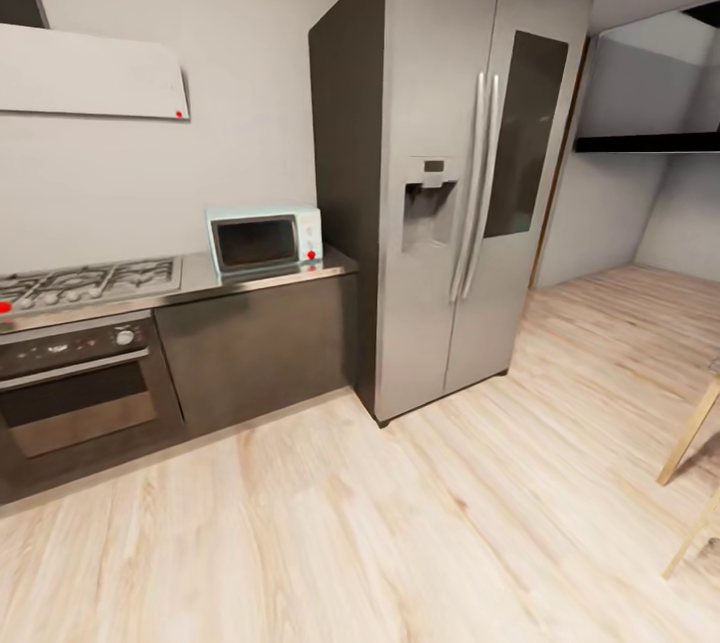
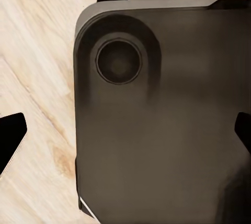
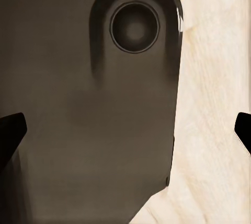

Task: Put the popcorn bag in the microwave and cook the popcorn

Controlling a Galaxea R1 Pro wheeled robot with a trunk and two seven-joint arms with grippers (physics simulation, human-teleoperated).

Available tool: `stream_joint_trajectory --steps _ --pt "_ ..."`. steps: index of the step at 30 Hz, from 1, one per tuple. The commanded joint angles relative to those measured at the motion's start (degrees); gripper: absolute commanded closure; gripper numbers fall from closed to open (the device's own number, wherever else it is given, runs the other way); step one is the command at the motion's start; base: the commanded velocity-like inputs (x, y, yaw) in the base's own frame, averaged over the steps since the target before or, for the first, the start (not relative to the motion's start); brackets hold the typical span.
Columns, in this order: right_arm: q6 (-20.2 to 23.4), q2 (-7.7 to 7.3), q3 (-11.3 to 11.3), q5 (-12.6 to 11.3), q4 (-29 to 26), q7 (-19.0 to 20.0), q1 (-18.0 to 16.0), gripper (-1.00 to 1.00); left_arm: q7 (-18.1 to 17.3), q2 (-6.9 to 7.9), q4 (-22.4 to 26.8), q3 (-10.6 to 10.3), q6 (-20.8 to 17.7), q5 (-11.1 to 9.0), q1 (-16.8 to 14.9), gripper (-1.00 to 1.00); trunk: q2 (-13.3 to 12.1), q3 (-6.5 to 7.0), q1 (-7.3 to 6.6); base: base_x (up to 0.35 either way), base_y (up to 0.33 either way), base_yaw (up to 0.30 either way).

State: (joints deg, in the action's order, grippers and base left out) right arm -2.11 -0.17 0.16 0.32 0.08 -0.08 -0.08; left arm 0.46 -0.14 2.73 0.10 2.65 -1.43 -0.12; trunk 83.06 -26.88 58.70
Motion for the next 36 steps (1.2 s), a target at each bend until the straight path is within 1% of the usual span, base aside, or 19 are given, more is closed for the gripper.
stream_joint_trajectory --steps 1,9,20,36 --pt "-0.2 0.00 0.0 0.0 0.0 0.0 0.0 -1.00 0.0 -0.01 0.0 0.0 0.2 -0.1 0.0 -1.00 0.0 -0.04 0.03 0.302 0.000 0.000" --pt "-0.2 0.00 0.0 0.0 0.0 0.0 0.0 -1.00 0.0 -0.04 0.0 0.0 0.2 -0.1 0.0 -1.00 0.0 -0.04 0.03 0.214 0.000 0.000" --pt "-0.2 0.00 0.0 0.0 0.0 0.0 0.0 -1.00 0.0 -0.06 0.0 -0.1 0.7 -0.1 0.0 -1.00 0.0 -0.04 0.03 0.091 0.000 0.000" --pt "-0.2 0.00 0.0 0.0 0.0 0.0 0.0 -1.00 0.0 0.05 0.0 -0.2 0.3 -0.1 0.0 -1.00 0.0 -0.04 0.03 0.315 0.000 0.000"
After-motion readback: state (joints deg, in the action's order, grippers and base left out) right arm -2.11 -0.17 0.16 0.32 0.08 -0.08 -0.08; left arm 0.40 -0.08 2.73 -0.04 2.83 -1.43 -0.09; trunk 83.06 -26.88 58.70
